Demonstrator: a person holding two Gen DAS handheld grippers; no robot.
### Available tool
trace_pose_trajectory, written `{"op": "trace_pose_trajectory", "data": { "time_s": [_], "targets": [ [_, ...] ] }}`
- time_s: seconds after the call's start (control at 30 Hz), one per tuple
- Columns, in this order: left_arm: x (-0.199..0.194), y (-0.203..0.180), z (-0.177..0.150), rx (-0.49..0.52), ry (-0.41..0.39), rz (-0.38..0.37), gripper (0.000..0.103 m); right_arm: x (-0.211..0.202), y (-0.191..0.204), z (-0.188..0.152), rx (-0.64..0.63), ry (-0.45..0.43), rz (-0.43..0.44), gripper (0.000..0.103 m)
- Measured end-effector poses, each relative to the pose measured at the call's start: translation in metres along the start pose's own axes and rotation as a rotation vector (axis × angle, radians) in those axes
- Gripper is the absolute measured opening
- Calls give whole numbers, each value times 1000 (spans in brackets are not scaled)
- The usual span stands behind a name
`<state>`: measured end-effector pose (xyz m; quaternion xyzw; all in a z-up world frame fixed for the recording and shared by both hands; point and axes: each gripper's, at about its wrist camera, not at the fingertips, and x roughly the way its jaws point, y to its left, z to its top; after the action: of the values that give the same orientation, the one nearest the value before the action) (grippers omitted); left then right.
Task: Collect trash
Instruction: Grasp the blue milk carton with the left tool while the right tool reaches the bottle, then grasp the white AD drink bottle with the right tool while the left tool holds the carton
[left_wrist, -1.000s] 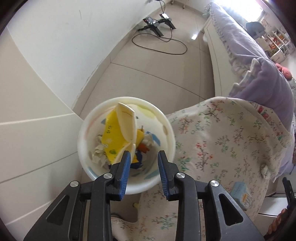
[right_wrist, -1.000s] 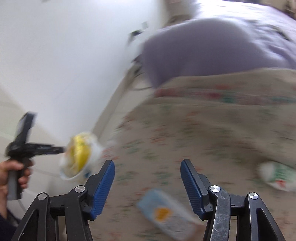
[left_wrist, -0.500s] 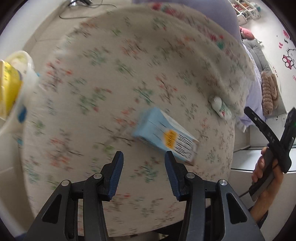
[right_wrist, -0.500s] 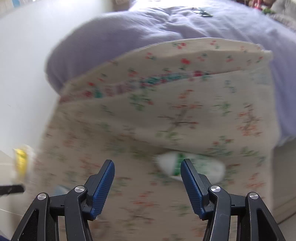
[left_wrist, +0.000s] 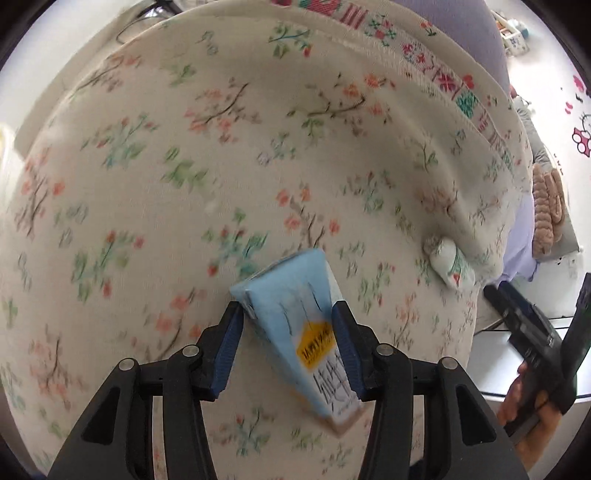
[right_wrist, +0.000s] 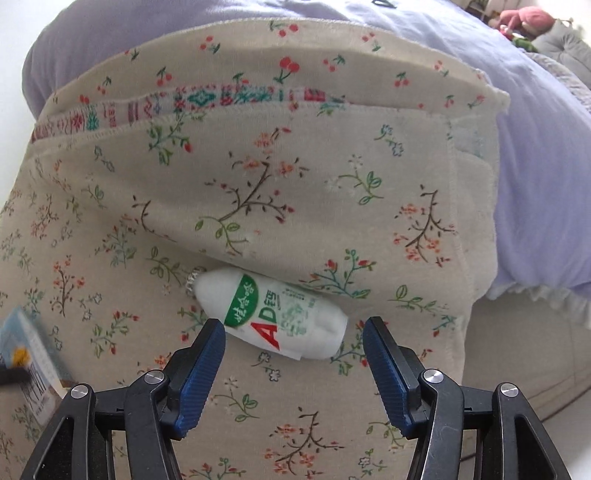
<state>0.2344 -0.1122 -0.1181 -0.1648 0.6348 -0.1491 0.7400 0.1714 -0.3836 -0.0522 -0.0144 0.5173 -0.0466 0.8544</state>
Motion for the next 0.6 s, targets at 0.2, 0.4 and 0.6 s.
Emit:
{"op": "trace_pose_trajectory", "data": {
  "time_s": [0.2, 0.4, 0.6],
  "targets": [
    [13, -39, -7, 144, 15, 33, 53, 21, 8, -2, -103, 38, 36, 66],
    [42, -82, -30, 308, 81, 91, 76, 49, 14, -3, -202, 85, 27, 66],
    [51, -97, -36, 382, 37, 146, 70, 64, 30, 0, -305, 81, 36, 67]
  ]
}}
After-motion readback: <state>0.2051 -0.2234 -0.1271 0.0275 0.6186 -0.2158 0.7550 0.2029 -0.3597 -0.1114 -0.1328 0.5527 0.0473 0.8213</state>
